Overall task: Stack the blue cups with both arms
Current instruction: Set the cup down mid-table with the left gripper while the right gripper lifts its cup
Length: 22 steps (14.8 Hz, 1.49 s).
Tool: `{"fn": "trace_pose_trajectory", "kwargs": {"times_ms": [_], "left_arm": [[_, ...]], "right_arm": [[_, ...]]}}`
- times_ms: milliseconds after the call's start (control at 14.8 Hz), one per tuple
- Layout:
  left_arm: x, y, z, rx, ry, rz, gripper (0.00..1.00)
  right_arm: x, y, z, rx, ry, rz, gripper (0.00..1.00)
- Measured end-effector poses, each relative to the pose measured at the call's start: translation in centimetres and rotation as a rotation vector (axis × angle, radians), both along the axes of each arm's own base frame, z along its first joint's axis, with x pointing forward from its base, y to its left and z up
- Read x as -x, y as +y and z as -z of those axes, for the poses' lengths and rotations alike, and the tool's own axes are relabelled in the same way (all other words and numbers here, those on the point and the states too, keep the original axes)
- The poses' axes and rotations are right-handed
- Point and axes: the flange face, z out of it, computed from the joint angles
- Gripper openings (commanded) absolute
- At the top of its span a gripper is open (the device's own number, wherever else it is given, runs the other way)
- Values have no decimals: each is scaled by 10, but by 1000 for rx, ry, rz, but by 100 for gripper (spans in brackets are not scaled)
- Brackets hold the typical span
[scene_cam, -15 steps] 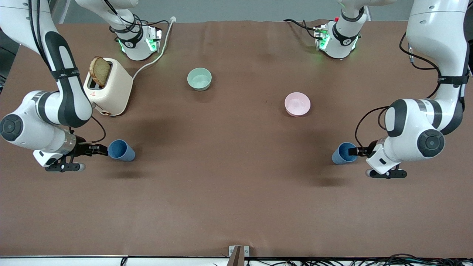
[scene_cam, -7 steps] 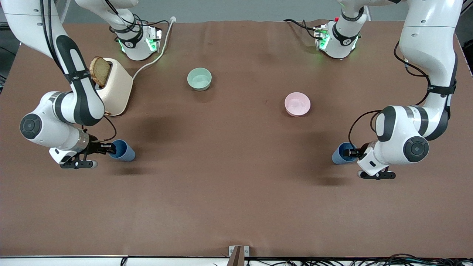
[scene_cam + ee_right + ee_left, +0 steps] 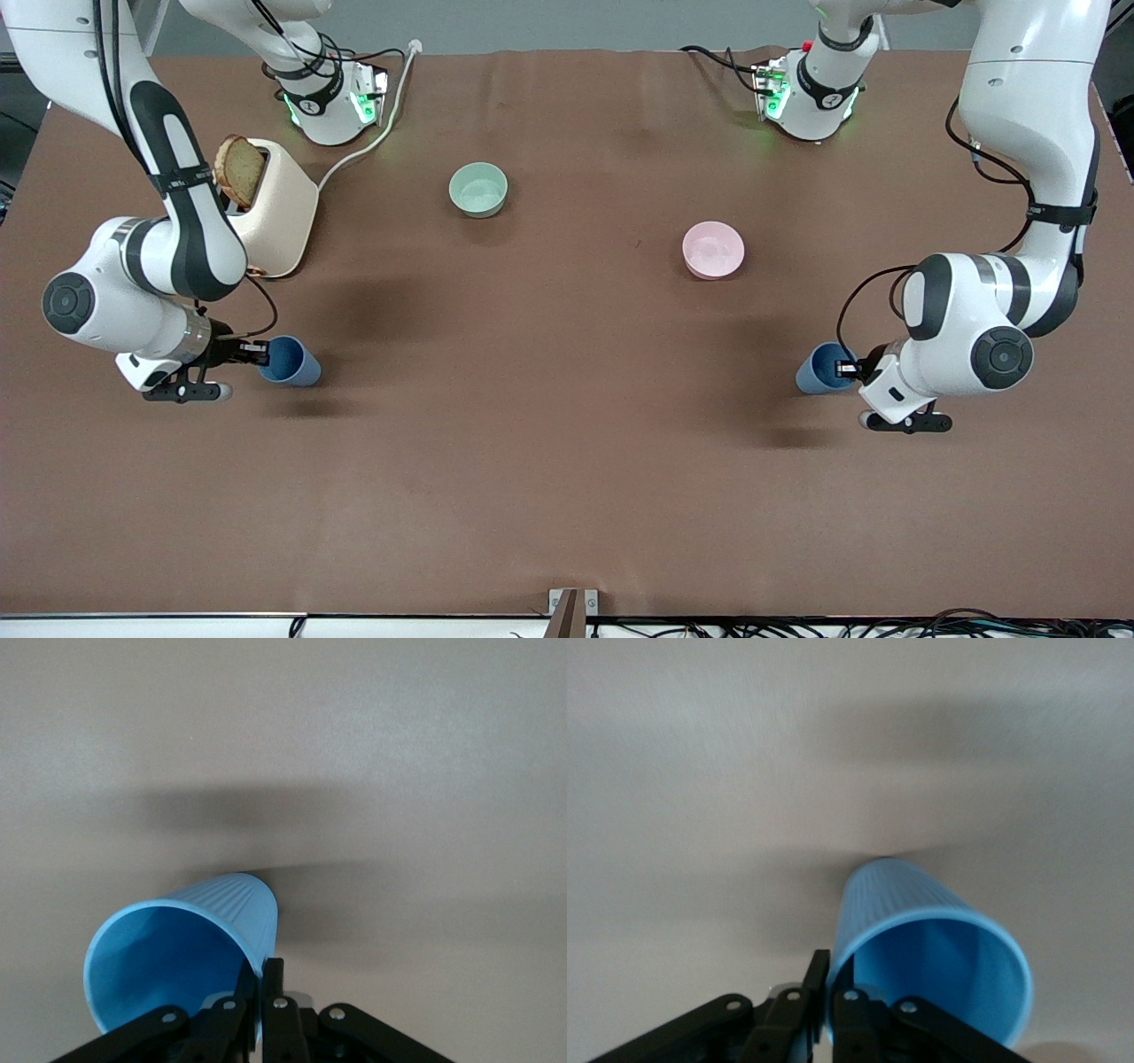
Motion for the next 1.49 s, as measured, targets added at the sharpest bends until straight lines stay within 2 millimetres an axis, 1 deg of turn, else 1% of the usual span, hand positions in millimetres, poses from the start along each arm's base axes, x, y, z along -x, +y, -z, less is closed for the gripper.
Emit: {"fn": "trace_pose_trajectory", "kwargs": {"times_ms": [68, 135, 271, 339, 406, 474, 542, 609, 677, 812, 880, 948, 1016, 1151, 1219, 1354, 1422, 1490], "left_arm": [[-5, -3, -14, 1, -8, 4, 1], [-11, -6, -32, 2, -8, 9, 1], [-21, -18, -74, 13, -25, 25, 1], [-25, -30, -95, 25, -43, 42, 0], [-28, -47, -114, 42, -63, 67, 0], [-28, -68, -129, 63, -81, 98, 0], [-26, -92, -138, 86, -93, 134, 0], [-21, -120, -142, 107, -97, 174, 0], [-15, -149, -140, 124, -92, 217, 0], [1, -210, -123, 142, -73, 304, 0], [9, -243, -112, 152, -75, 347, 0], [18, -275, -99, 164, -83, 389, 1], [28, -305, -86, 176, -95, 427, 1], [50, -359, -60, 200, -117, 494, 1], [60, -380, -48, 208, -128, 521, 1], [76, -411, -27, 221, -147, 559, 1], [83, -421, -17, 219, -147, 577, 2], [87, -427, -8, 211, -146, 593, 5]], "right_arm": [[-1, 1, -9, -2, 2, 11, 0], [-2, 2, -23, -5, 0, 17, 0], [-5, 3, -59, -13, -18, 19, 0], [-5, 4, -81, -18, -29, 18, 0], [-5, 4, -105, -23, -38, 17, 0], [-5, 4, -130, -27, -42, 15, 0], [-3, 4, -156, -28, -42, 9, 0], [-1, 3, -185, -21, -41, -2, 0], [2, 2, -214, -11, -40, -12, 0], [13, 0, -270, 3, -44, -25, 0], [21, 0, -293, 3, -46, -27, 0], [28, -1, -311, 1, -48, -29, 0], [35, -1, -324, 0, -49, -30, 0], [44, -1, -341, -3, -49, -33, 0], [47, -1, -345, -3, -46, -35, 0], [49, -1, -347, -4, -40, -36, 0], [49, -1, -347, -4, -40, -36, 0], [49, -1, -347, -4, -41, -36, 0]]}}
